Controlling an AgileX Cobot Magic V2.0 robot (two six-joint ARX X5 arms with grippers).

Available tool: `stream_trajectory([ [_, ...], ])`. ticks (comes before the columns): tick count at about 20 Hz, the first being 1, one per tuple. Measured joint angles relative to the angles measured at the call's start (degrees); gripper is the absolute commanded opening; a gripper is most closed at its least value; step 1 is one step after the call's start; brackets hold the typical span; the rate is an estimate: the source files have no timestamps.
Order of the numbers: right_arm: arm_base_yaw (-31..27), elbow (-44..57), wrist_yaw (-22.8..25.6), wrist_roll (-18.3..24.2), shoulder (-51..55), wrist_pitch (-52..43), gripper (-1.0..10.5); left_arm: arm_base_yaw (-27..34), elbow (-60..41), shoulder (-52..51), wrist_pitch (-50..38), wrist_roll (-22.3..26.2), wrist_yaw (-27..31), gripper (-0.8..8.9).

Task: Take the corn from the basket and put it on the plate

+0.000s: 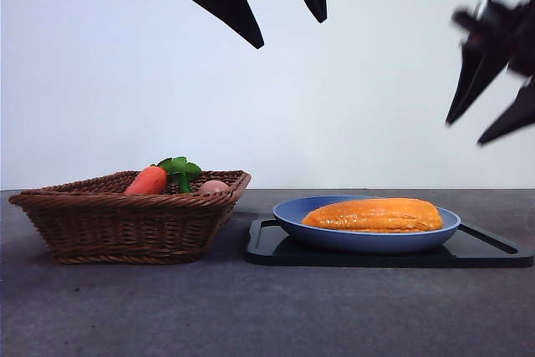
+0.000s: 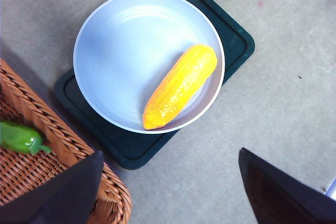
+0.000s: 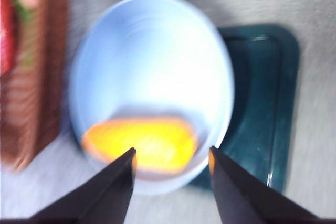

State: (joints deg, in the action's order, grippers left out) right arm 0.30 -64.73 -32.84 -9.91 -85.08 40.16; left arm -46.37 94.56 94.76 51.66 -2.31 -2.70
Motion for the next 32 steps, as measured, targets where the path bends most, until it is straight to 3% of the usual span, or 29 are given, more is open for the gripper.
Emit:
stream_trajectory([
  [3,1.9,0.0,0.0,4.0,9.2,8.7,2.2,0.0,0.0,0.0,0.0,0.0,0.0,4.13],
  [5,3.7,0.0,0.0,6.4,14.3,14.5,2.1,0.0,0.0,0.0,0.0,0.0,0.0,3.59],
  [10,8.4,0.0,0.0,11.9,21.6,21.9,0.0,0.0,0.0,0.0,1.1,0.0,0.0,0.03],
  [13,9.9,0.0,0.0,14.8,22.6,23.5,0.0,0.0,0.0,0.0,1.8,0.0,0.0,0.07],
  [19,10.3,0.0,-0.1,15.7,22.4,22.4,0.0,0.0,0.0,0.0,1.0,0.0,0.0,0.07],
  [29,9.8,0.0,0.0,15.7,22.4,19.4,0.0,0.0,0.0,0.0,-15.3,0.0,0.1,0.07],
  [32,9.8,0.0,0.0,15.7,22.4,17.2,0.0,1.5,0.0,0.0,-18.6,2.9,1.2,0.08],
])
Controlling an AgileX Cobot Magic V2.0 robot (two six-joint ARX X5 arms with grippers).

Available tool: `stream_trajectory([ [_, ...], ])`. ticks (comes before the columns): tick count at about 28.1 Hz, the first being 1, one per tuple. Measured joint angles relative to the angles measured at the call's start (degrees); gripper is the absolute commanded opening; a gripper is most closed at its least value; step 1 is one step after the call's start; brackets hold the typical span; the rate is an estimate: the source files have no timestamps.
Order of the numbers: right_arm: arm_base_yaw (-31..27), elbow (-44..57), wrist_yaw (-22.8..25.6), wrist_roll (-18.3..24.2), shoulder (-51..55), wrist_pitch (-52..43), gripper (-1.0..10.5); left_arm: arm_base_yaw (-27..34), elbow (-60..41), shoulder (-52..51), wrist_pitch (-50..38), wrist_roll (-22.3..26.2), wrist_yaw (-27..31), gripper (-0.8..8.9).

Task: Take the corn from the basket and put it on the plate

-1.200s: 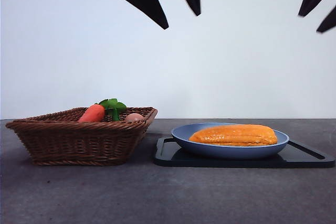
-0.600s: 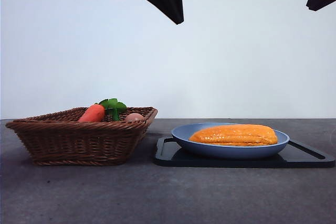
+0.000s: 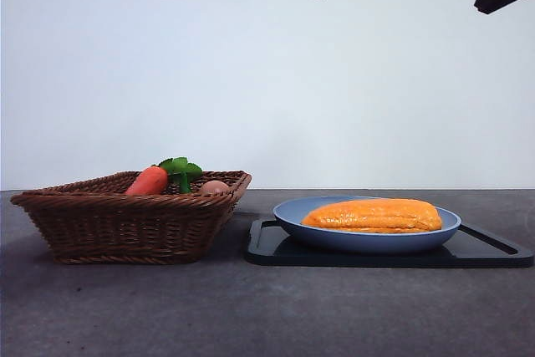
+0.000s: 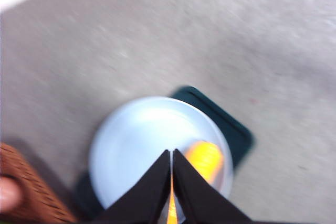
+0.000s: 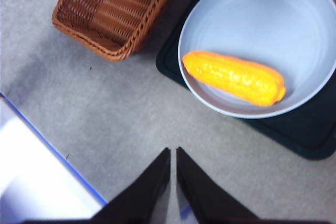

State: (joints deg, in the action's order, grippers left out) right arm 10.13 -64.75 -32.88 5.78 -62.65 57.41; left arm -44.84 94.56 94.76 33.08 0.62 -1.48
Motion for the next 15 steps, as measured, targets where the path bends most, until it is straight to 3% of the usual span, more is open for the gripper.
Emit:
stream_trajectory([
  [3,0.0,0.0,0.0,0.0,0.0,-2.1,0.0,4.4,0.0,-1.9,-3.6,1.6,0.2,0.07],
  [9,0.0,0.0,0.0,0.0,0.0,-5.4,0.0,18.5,-1.8,-16.9,-6.3,3.1,0.2,0.07],
  [15,0.0,0.0,0.0,0.0,0.0,-8.4,0.0,30.7,-15.4,-29.4,-10.6,3.1,0.4,0.08],
])
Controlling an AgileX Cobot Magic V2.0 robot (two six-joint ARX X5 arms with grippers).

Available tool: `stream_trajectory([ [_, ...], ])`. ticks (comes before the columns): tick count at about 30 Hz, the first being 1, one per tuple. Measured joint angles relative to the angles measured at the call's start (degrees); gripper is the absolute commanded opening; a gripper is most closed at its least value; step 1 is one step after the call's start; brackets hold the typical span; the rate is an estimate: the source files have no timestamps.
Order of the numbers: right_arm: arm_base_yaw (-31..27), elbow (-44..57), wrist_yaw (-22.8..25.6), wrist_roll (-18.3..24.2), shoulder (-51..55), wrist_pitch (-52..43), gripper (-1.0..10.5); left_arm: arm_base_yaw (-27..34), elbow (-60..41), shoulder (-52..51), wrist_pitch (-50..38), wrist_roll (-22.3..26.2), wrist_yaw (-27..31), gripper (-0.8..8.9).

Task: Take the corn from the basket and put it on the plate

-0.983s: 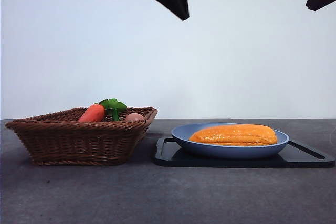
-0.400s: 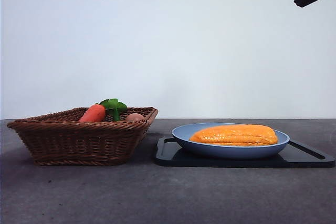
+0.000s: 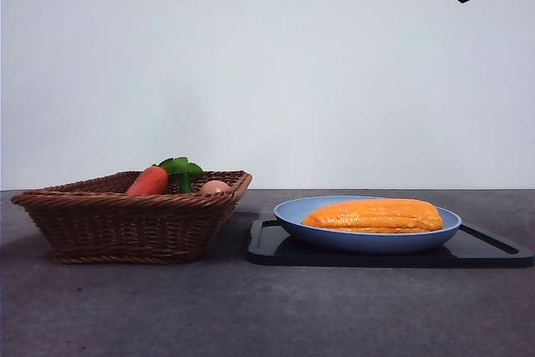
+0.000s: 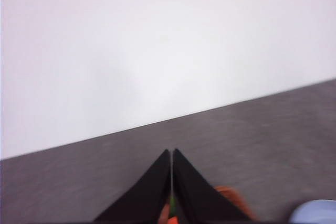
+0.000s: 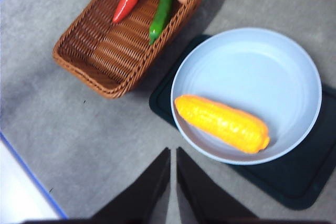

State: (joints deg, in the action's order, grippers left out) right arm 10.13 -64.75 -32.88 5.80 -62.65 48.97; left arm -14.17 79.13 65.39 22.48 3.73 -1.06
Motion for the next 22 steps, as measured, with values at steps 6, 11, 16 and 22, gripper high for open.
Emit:
stream_trajectory([
  [6,0.0,0.0,0.0,0.0,0.0,-2.9,0.0,10.1,-21.9,-16.3,-12.0,0.0,0.1,0.07],
  [11,0.0,0.0,0.0,0.0,0.0,-5.8,0.0,14.2,-39.3,-28.6,-20.3,0.0,0.1,0.07],
  [16,0.0,0.0,0.0,0.0,0.0,-8.1,0.0,15.2,-52.6,-37.7,-21.8,0.0,0.0,0.08],
  [22,0.0,0.0,0.0,0.0,0.0,-11.0,0.0,16.0,-63.8,-48.4,-22.5,-0.2,0.1,0.08],
])
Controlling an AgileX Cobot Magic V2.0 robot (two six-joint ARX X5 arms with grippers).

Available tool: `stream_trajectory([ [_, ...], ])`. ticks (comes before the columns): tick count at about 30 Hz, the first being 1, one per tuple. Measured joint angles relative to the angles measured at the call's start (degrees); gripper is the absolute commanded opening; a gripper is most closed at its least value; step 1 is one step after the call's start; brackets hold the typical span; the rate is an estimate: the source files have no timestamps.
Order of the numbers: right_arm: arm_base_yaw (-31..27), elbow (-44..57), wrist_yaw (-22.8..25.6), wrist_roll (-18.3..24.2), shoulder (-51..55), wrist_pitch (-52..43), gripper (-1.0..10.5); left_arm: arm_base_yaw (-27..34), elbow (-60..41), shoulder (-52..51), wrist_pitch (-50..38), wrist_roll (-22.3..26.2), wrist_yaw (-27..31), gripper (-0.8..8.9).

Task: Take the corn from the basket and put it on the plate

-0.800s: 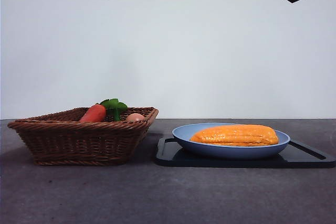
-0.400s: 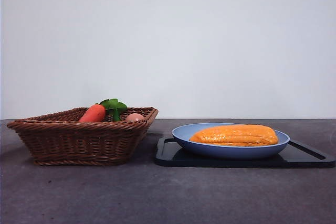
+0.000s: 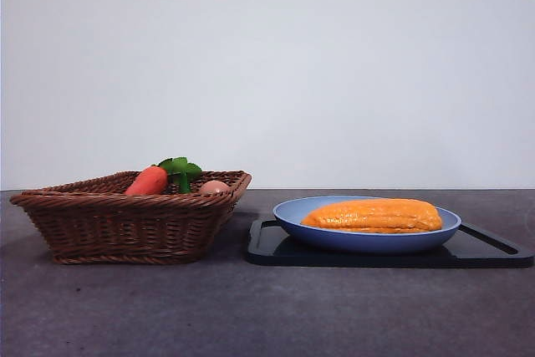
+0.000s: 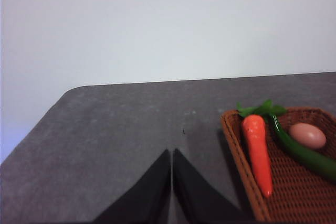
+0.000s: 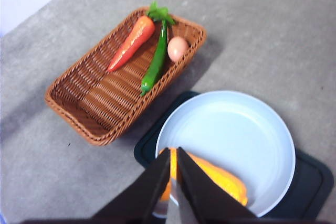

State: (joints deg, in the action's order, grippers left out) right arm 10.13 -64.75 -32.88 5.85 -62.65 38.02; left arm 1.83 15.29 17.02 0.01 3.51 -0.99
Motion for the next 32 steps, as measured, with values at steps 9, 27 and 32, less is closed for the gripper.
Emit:
stream_trajectory([
  [9,0.0,0.0,0.0,0.0,0.0,-2.8,0.0,0.2,-10.4,-9.6,0.3,-1.4,0.0,0.08],
  [27,0.0,0.0,0.0,0.0,0.0,-2.8,0.0,0.2,-13.4,-16.8,10.5,-5.2,0.0,0.07],
  [32,0.0,0.0,0.0,0.0,0.0,-2.8,0.0,0.2,-13.5,-16.8,10.3,-6.4,0.0,0.08],
])
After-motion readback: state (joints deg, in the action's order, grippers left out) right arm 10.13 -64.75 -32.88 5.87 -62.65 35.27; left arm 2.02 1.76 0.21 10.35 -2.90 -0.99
